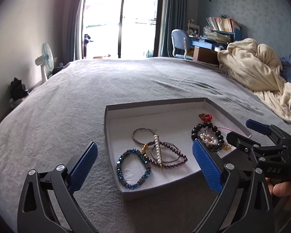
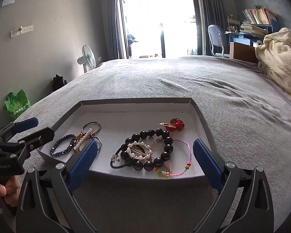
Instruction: Organize jewelry
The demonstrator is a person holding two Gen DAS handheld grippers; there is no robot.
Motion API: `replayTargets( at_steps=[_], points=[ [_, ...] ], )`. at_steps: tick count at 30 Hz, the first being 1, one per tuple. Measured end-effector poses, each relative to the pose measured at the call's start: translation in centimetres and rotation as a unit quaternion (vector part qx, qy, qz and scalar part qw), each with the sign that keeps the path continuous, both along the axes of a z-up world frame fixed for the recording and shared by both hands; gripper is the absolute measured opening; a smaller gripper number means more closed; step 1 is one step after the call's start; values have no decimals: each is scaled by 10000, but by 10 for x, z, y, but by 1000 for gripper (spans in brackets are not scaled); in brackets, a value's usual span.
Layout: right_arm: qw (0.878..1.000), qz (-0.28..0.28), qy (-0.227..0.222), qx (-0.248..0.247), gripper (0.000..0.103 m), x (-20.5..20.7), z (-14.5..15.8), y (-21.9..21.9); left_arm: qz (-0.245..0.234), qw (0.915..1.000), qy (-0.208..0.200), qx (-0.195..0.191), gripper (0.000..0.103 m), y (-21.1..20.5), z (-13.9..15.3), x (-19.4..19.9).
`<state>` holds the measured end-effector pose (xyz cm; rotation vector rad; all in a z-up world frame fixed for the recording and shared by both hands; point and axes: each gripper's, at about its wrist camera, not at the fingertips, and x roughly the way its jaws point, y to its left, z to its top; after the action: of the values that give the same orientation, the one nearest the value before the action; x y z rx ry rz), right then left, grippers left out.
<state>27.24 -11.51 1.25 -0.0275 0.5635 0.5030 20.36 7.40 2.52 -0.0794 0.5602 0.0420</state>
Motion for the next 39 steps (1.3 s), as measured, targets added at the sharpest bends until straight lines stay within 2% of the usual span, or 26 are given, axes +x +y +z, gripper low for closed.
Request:
replayTargets(
  at_steps=[23,29,34,39],
  points=[
    [9990,-26,-427,118,97,-68,13,-22,265,9990,-324,139,98,-17,3,-60],
    [9985,-87,-514,169,97,-76,11,-27,329,9980,-499,208,98,-19,2,-70],
    [9978,-60,-649,74,97,-82,11,-23,343,9978,-516,252,98,-21,-1,-72],
    [9981,-67,-605,80,98,-80,10,-23,335,9977,-525,257,98,-22,-1,-70]
  ],
)
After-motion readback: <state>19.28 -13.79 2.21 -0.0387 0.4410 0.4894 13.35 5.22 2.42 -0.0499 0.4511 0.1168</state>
